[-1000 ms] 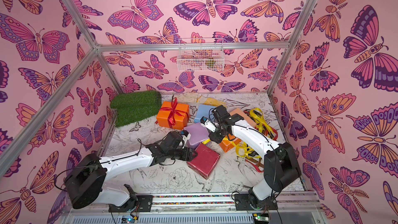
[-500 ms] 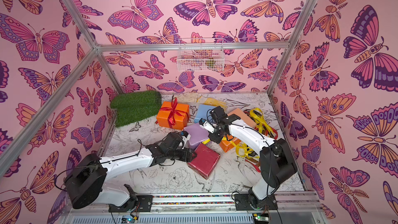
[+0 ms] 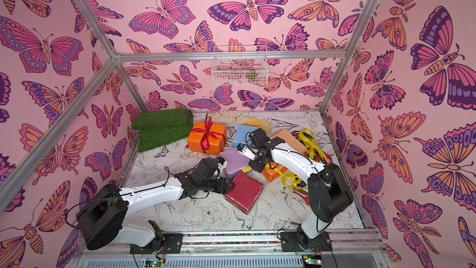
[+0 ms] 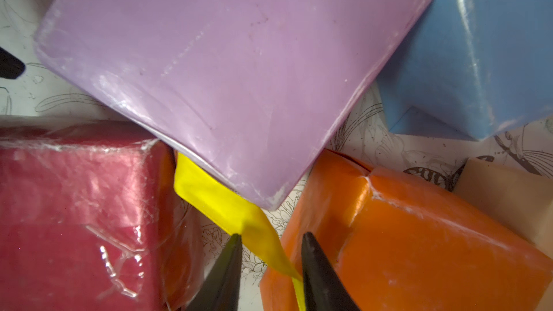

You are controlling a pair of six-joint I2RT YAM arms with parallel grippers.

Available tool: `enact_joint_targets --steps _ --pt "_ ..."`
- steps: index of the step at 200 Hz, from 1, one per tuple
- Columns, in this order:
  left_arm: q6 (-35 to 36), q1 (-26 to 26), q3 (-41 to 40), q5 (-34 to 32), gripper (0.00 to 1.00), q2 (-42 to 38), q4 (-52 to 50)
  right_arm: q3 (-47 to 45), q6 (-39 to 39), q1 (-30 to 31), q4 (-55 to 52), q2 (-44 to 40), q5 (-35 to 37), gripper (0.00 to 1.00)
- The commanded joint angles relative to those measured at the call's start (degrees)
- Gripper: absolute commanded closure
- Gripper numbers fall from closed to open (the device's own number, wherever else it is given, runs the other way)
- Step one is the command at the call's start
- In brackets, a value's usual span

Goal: Untie the ribbon bows on the gift boxes
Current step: Pick up the ribbon at the center of the board.

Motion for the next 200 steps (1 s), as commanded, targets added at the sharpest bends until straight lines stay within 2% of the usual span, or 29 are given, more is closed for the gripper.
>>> enact_joint_targets --steps 1,19,59,90,109,148,163,200 --pt "1.0 0.4 -0.9 -0.4 0.33 -0.9 -1.4 0.3 0.1 0.9 -2.0 1.0 -1.0 0.63" --pt "1.0 0.4 -1.1 -0.4 0.33 -1.0 -1.3 -0.2 0.2 1.1 -2.0 1.1 -0.5 0.59" --pt "1.1 0.5 -1.2 -0.4 0.33 -1.0 -1.4 0.2 0.2 1.3 -2.6 2.6 1.6 0.61" --pt "1.1 0.6 -1.3 -0.5 0.33 -1.2 -1.4 0.2 0.2 1.3 -2.8 2.8 2.3 0.67" --pt "1.0 0.6 -1.3 -0.4 0.33 -1.1 -1.4 0.4 0.4 1.4 -3.3 3.0 2.4 0.74" --pt "1.1 0.7 -1.3 -0.4 0.33 -1.2 -1.4 0.1 1.9 1.4 -4.3 1.6 1.5 0.90" --pt "1.1 0.7 -1.3 -0.5 0.33 -1.0 -1.4 -0.3 3.5 1.4 -4.3 0.4 0.8 1.00" --pt "1.3 0.8 -1.0 -0.1 0.33 -0.9 -1.4 -1.9 10.5 1.2 -2.6 -5.5 3.9 1.00"
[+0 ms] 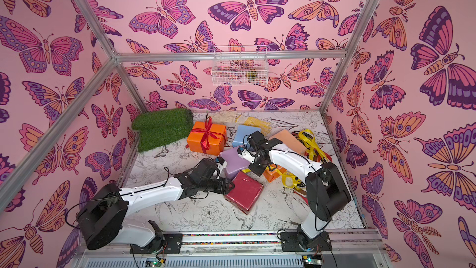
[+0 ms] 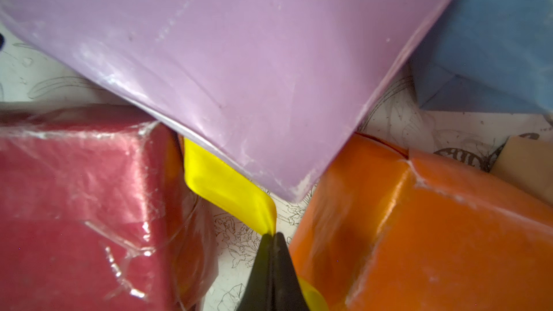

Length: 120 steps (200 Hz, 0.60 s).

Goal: Untie the ribbon bows on the gift boxes
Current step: Pick up the ribbon at the center of the board, then place the ribbon at the center of the board.

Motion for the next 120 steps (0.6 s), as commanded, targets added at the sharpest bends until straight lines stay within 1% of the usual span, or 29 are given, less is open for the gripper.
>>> enact_joint_targets --steps 1,15,41,54,79,95,109,115,120 --pt "1.2 0.5 -0.6 -0.1 0.33 -0.9 -1.4 -0.9 6.2 0.0 0.0 -5.4 2.5 1.00" --pt "1.5 0.5 -0.5 0.3 0.33 -1.0 -1.4 -1.8 9.2 -0.8 0.5 -9.1 4.6 1.00" --pt "2.2 0.6 -0.3 0.5 0.33 -1.3 -1.9 -1.8 14.1 -3.0 0.6 -18.8 7.8 1.00" --pt "2.4 0.7 0.0 0.6 0.33 -1.5 -2.2 -0.5 15.5 -4.3 -0.2 -22.8 9.5 1.00" --pt "2.6 0.8 0.5 0.8 0.33 -1.1 -2.4 4.4 17.7 -7.0 -4.3 -27.9 12.5 1.00" --pt "2.5 0.8 0.8 1.0 0.33 -0.7 -2.4 6.3 19.4 -8.3 -5.6 -30.8 17.4 1.00" --pt "2.5 0.8 1.2 1.3 0.33 -0.2 -2.4 7.5 22.3 -10.6 -7.7 -32.2 23.5 1.00" --pt "2.6 0.8 1.4 1.4 0.33 0.0 -2.4 7.6 24.0 -12.6 -8.4 -32.8 24.6 1.00" --pt "2.6 0.8 1.6 1.5 0.33 0.1 -2.3 7.2 25.7 -14.5 -8.6 -33.5 24.2 1.00"
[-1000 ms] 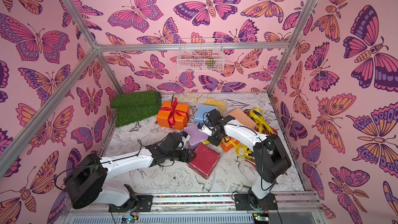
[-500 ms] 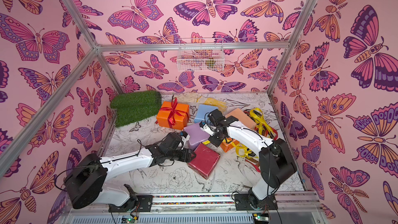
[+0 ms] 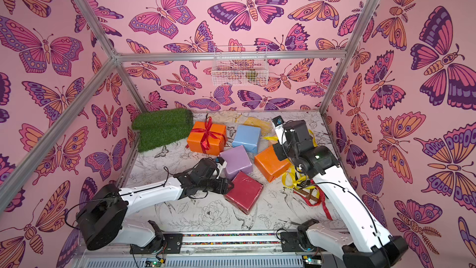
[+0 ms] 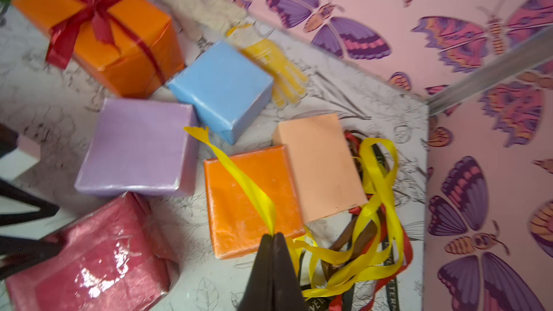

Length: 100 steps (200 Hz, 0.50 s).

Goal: Untie the ribbon bows on the gift boxes
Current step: Place the ribbon at the center of the board.

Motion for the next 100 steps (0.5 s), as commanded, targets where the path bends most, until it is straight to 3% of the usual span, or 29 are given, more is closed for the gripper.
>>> enact_joint_targets --steps 1,26,56,100 --pt "1.2 0.4 1.2 1.2 0.33 0.3 -1.3 0.8 7.8 -5.5 -5.3 -2.0 8.1 1.00" --pt "2.0 0.5 1.8 1.8 0.33 0.7 -1.4 -3.7 19.4 -15.9 -5.8 -4.9 6.9 1.00" --pt "3.1 0.5 2.7 2.2 0.33 1.0 -2.0 -9.1 26.4 -21.7 -7.8 -4.2 9.8 1.00" --pt "4.0 0.6 3.8 2.9 0.33 1.7 -2.2 -24.7 35.1 -30.5 0.6 -7.8 -1.3 1.00"
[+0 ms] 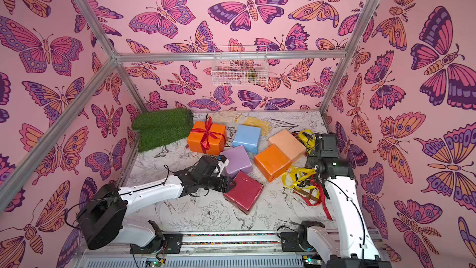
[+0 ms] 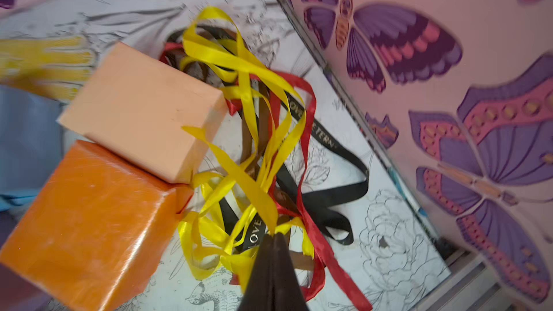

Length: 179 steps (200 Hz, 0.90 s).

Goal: Untie the ribbon bows on the gift boxes
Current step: Place the ribbon at the center of the board, then move the gift box to the center of the board.

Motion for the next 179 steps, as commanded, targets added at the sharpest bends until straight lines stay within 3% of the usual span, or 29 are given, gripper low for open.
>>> enact_joint_targets --steps 1,13,21,31,38,58,79,97,112,127,148,179 --pt "1.7 0.5 1.2 1.3 0.33 1.1 -1.7 -6.0 8.2 -2.6 3.6 -2.6 -5.3 1.00" --pt "1.9 0.6 1.3 1.2 0.33 1.1 -1.9 -8.6 8.8 -3.1 4.2 -3.0 -4.6 1.00" --pt "2.0 0.6 1.3 1.1 0.33 1.0 -2.1 -9.4 8.5 -3.1 4.1 -3.2 -3.4 0.79" --pt "2.0 0.7 1.4 0.9 0.33 0.7 -2.3 -9.1 7.1 -3.2 3.3 -3.8 -2.8 0.41" --pt "2.0 0.8 1.4 0.8 0.33 0.6 -2.6 -8.1 4.9 -3.1 2.6 -4.4 -3.6 0.26" --pt "2.0 0.8 1.7 0.8 0.33 0.5 -2.9 -5.3 3.2 -2.5 1.1 -5.8 -3.5 0.14" --pt "2.1 0.9 2.3 1.4 0.33 1.2 -3.3 -0.7 1.9 0.1 -3.1 -4.4 -2.4 0.11" --pt "1.7 1.4 2.8 5.8 0.33 1.6 -2.9 1.2 1.3 4.1 -5.1 -1.9 -11.1 0.21" --pt "1.5 1.6 2.8 6.4 0.33 1.0 -2.7 -1.3 3.0 10.8 -2.7 -0.7 -20.5 0.23" --pt "0.5 2.7 2.6 2.9 0.33 -1.2 -4.0 -4.8 5.6 21.2 2.0 -0.3 -20.4 0.30" --pt "-1.0 8.7 4.3 0.4 0.33 -3.3 -7.8 -4.9 6.5 32.0 6.4 3.9 -19.5 0.33" --pt "-0.4 20.1 12.6 1.3 0.25 -2.0 -13.5 3.2 3.6 36.1 11.5 14.4 -21.7 0.33"
